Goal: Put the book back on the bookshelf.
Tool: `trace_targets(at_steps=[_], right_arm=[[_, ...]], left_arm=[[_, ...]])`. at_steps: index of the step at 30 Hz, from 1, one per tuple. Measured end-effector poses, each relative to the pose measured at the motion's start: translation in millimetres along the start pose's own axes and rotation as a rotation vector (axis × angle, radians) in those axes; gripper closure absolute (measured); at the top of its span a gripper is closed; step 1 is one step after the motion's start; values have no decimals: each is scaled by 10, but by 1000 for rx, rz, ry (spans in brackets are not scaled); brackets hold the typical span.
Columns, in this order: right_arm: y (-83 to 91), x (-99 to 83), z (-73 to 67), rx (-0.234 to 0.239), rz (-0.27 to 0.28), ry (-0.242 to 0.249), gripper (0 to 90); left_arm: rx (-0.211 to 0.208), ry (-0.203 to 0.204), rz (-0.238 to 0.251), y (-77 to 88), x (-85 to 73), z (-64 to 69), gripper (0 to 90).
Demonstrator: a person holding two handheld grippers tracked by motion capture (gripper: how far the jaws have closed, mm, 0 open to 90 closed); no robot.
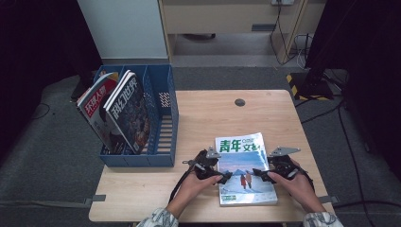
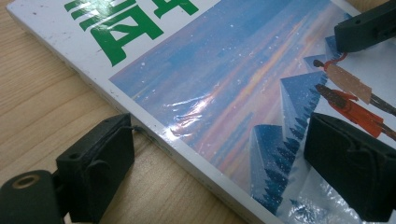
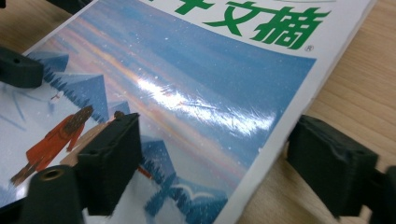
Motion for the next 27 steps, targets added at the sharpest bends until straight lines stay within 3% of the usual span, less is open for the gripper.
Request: trace_targets(at_steps=[4,7,17,20,22,23,27], right_arm=[[97,4,-7,2,19,13,312],[194,55,-30,72,63,-3,368],[-33,418,-7,143,39,39,382],[-177,492,-78,114,-40,81,336],[-232,473,-129,78,-85,117,378],[-228,462,-144,56,-82,135,424],[-168,436,-187,58,-48,150,550]], left_arm=[[-1,0,5,-1,-3,0,77],[-2,-1,7,-2,-4,1,77],[4,3,17,-8,-7,6,73],[8,3,15,-9,-7,8,72],[8,3,10,-7,-4,8,72],[8,3,10,-7,-4,8,72],[7,6,9,-8,-1,8,72]])
Point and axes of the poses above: each handheld gripper's, and its own axes: y roughly backward along the jaws, x roughly out of its top, z roughly to its right, the point moved 4 cm from there along -y, roughly forward along the jaws, and after that the axes turned 9 degrees about -z, right-handed, at the moved point
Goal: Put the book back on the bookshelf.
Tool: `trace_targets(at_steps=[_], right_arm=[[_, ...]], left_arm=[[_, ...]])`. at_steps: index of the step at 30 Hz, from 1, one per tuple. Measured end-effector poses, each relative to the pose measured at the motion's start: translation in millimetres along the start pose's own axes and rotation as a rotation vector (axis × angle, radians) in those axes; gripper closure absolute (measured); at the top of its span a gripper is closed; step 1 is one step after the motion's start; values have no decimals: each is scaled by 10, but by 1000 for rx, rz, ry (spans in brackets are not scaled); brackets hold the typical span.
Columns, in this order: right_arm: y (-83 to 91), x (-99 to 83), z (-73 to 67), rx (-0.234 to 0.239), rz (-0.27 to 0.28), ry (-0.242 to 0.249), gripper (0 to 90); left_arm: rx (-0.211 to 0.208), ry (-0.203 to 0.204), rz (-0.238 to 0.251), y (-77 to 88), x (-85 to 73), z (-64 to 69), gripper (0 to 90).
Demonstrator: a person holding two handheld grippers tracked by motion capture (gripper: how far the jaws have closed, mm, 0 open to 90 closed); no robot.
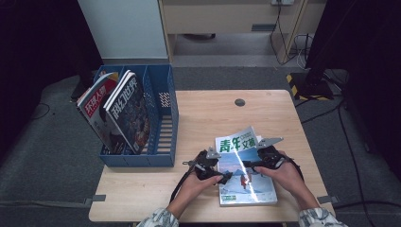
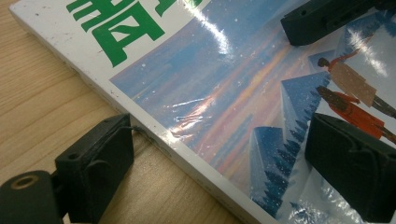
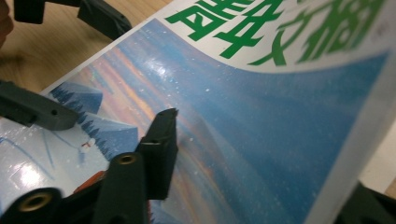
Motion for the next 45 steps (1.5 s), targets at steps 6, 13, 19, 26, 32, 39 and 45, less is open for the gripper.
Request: trace_targets(at_steps=[6,13,19,26,32,39,45], right_arm=[[4,1,-81,-84,7,42,630],[134,60,-184,-121,91,88,843],[237,117,-332,-211,118,160,873],[384,164,-365,-218,190,168,875],[430,174,-349,-179,256,157,875],[334,112,-260,-158,255,123,825],[211,11,-45,-208,153,34,319]], left_arm=[[0,0,4,-4,2,-4,68],[8,0,13,-10,-2,0,60],[-17,34,32,5,-14,-15,52],[-120,82,59,25,-13,-59,47],[-167,41,58,-2,-6,-16,56],[-157,44,65,-15,-5,9,77],[-128,41,68,-19,-3,10,102]])
Point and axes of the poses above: each handheld gripper's, and its own axes: y roughly backward along the jaws, x roughly out of its top, z roughly to its right, the point moved 4 cm from there along -y, roughly forward along the jaws, and after that the axes turned 9 degrees about -z, right-handed, at the moved point
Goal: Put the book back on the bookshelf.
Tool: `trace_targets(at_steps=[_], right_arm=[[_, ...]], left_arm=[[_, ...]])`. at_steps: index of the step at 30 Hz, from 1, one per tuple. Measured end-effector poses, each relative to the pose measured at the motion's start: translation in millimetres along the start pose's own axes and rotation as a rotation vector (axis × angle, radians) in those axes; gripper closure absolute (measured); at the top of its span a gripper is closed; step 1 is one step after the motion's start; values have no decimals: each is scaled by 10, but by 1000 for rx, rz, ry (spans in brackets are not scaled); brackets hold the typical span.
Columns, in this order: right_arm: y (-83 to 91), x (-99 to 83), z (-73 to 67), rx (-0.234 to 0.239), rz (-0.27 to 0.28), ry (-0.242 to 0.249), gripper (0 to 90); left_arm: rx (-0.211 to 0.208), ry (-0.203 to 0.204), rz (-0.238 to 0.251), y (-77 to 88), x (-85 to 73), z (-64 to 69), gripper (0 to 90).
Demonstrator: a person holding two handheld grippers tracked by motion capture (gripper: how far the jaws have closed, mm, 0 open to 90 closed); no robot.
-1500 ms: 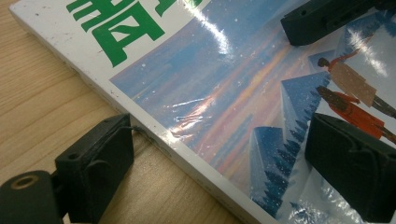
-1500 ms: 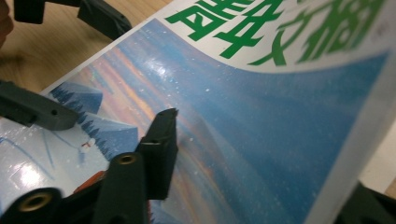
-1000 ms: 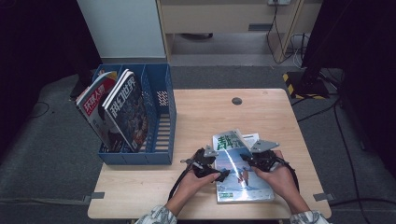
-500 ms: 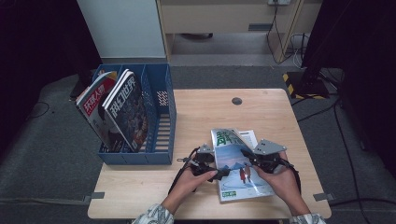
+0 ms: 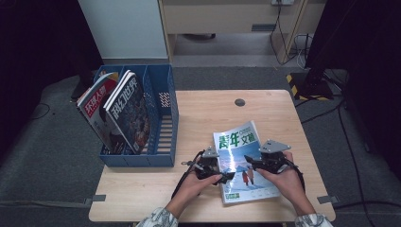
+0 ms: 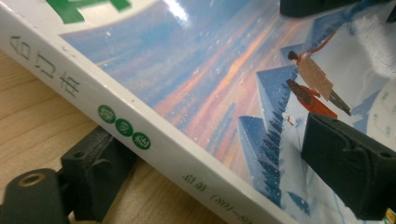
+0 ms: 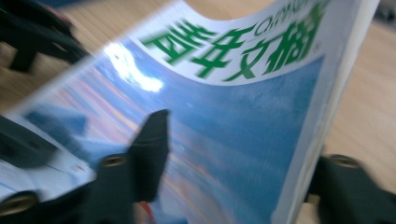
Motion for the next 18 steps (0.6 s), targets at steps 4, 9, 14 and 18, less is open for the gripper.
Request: trace_targets(at_steps=[4,9,14,18], right_arm=[[-17,-120,199,-100,-41,-80,175],[-95,-267,234,12,-110,-143,165],[-176,-327,234,86,-122,-204,162],[-192,-370,258,133,-116,-267,170]], left_arm=[[18,-9,-4,0,-2,3,115],[23,-10,-4,0,-2,5,118],[35,-8,-3,2,-3,5,136],[41,-1,2,8,-6,1,153]])
Point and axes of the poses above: each handheld gripper's, and its own axes: y roughly backward along the jaws, x roughly out of its top, z roughly to its right, the point moved 4 cm from there along -y, roughly forward along the jaws, and after that the axes turned 9 degrees about -z, right-handed, at the moved point
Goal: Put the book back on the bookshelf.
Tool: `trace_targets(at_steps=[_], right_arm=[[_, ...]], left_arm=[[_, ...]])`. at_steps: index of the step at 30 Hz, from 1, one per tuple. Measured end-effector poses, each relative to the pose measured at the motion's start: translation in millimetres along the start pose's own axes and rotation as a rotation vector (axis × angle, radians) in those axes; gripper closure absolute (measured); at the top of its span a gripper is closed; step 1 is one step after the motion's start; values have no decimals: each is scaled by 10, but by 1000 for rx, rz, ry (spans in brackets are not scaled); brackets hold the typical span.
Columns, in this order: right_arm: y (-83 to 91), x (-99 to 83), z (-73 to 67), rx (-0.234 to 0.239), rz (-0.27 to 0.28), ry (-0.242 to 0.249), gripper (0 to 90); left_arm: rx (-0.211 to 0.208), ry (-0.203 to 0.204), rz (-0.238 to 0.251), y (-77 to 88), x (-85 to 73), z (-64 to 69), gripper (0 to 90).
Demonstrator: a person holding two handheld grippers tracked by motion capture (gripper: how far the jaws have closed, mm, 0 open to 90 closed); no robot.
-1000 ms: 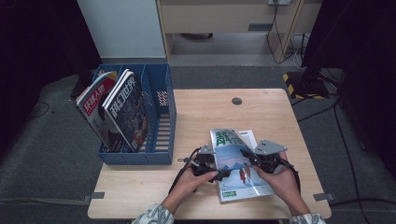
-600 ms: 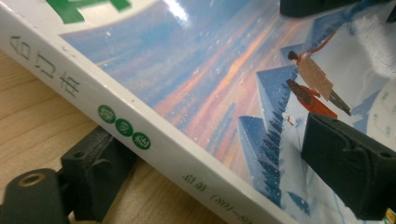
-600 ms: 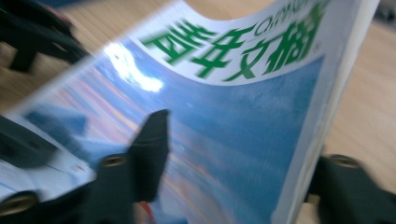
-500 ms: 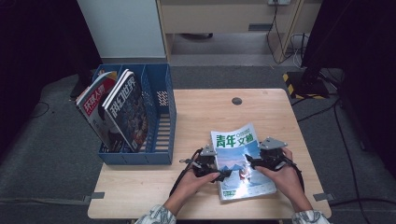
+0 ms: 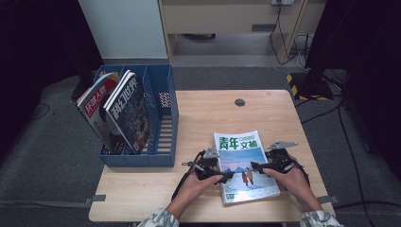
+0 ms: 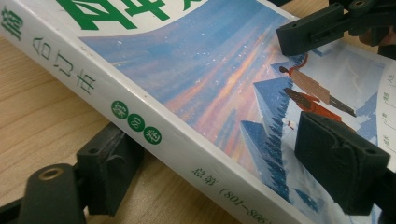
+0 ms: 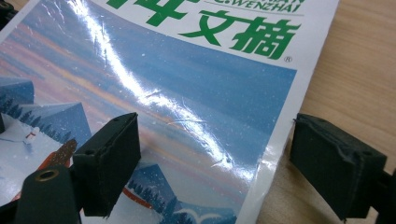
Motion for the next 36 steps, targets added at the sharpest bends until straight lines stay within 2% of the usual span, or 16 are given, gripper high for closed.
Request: trace_targets(at_steps=[2,4,8,11,14,17,24,26,32,35,36], right_arm=[[-15,-5,25,18,-1,-18,155],[-19,-7,26,32,-4,-33,177],[-12,-10,7,35,-3,-22,192],[0,-13,-21,25,-2,-8,196],[7,-13,-60,25,-13,31,212],[24,-12,-97,28,-21,47,250],[45,-9,-201,4,-27,100,292],[41,-7,-236,0,-28,97,294],[-3,4,-338,44,-36,130,294],[-27,14,-404,56,-39,127,293],[-33,16,-418,57,-38,141,294]], left_arm=[[-3,4,3,4,-1,-7,162],[-6,5,4,6,-1,-13,167],[-7,22,9,16,2,-26,190],[-24,63,6,47,13,-73,244],[-53,106,9,84,5,-140,319],[-47,136,20,122,2,-209,347],[-23,145,23,191,12,-265,390],[-27,151,27,204,18,-280,396],[-23,167,28,251,23,-340,403],[-28,181,38,278,22,-370,413],[-29,183,44,285,25,-372,430]])
Point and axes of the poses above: each handheld gripper's, and its own axes: y roughly backward along the jaws, x roughly out of its top, z roughly to its right, the point moved 4 cm from there along -y, roughly forward along the jaws, and after that the axes turned 9 degrees about -z, right-handed, at the moved point
